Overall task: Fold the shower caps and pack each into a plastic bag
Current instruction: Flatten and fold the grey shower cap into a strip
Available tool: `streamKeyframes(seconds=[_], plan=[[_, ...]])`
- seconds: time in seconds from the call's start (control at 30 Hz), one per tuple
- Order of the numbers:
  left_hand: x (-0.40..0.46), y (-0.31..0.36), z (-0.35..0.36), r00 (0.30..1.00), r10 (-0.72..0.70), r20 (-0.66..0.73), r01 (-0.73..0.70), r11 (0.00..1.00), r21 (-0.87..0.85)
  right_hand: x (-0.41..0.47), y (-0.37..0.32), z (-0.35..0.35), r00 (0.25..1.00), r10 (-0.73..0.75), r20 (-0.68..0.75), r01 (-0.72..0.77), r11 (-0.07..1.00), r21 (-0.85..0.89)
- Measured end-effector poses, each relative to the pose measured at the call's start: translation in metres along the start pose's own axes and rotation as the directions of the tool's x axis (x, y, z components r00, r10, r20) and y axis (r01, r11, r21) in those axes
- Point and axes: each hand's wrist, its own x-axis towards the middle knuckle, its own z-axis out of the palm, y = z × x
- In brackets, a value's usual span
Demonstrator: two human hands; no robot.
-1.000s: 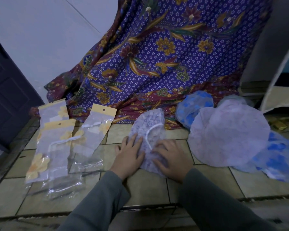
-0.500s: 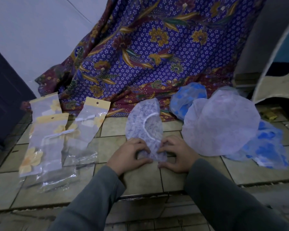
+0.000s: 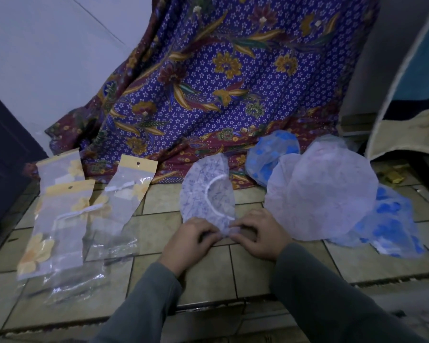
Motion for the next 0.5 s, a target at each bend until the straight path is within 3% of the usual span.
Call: streamKeyframes(seconds=[0.27, 0.4, 0.5], plan=[[0.006, 0.002, 0.001, 0.993, -0.122, -0.001, 0.122, 0.992, 0.008, 0.008, -0.011, 0.006, 0.958, 0.286, -0.024, -0.286, 0.958, 0.012], [0.006, 0.003, -0.001, 0.980, -0.197, -0.023, 0.196, 0.980, -0.046, 0.006, -0.013, 0.007, 0.957, 0.282, -0.066, -0.288, 0.953, -0.098], [0.004, 0.004, 0.002, 0.989, -0.142, -0.036, 0.143, 0.989, 0.042, 0.002, -0.013, 0.014, 0.971, 0.182, -0.152, -0.210, 0.958, -0.197]])
